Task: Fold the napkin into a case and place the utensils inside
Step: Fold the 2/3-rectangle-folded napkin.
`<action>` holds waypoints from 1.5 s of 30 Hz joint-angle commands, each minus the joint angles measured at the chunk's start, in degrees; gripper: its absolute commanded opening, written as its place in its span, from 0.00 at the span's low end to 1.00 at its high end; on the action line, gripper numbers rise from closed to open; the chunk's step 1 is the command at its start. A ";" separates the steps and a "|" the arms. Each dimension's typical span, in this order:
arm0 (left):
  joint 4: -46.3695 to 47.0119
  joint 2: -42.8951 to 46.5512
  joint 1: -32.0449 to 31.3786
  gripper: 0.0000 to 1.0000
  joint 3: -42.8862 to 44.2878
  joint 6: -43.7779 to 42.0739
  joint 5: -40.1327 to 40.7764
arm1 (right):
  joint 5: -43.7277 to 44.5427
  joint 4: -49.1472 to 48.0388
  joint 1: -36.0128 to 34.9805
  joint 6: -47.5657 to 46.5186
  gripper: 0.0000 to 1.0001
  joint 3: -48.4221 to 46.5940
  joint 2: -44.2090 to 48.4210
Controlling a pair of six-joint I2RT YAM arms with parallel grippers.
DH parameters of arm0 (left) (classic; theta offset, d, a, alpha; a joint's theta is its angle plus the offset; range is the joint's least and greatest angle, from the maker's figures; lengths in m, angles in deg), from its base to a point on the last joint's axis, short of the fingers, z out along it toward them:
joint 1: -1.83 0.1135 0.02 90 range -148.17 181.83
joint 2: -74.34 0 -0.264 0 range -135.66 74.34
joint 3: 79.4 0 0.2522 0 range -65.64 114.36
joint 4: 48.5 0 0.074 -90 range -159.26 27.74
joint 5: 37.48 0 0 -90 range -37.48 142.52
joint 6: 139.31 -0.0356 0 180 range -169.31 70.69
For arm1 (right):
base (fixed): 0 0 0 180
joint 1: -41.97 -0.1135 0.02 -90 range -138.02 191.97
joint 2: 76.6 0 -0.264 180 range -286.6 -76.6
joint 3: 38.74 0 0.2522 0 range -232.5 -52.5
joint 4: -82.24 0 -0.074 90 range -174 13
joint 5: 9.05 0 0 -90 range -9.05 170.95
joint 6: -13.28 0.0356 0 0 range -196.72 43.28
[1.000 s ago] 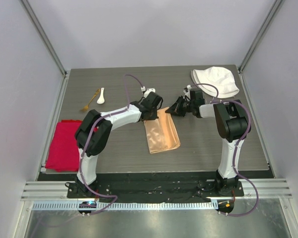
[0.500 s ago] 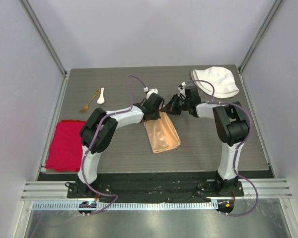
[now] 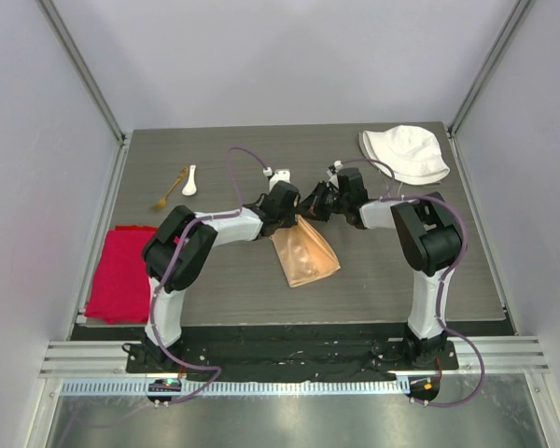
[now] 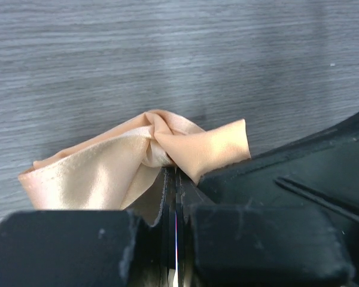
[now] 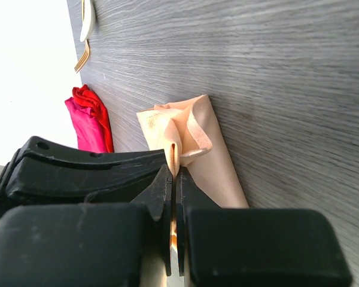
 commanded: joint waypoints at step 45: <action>-0.66 16.73 0.34 0.00 -17.28 5.71 -4.71 | 9.99 7.17 -5.57 -6.70 0.06 -3.20 6.00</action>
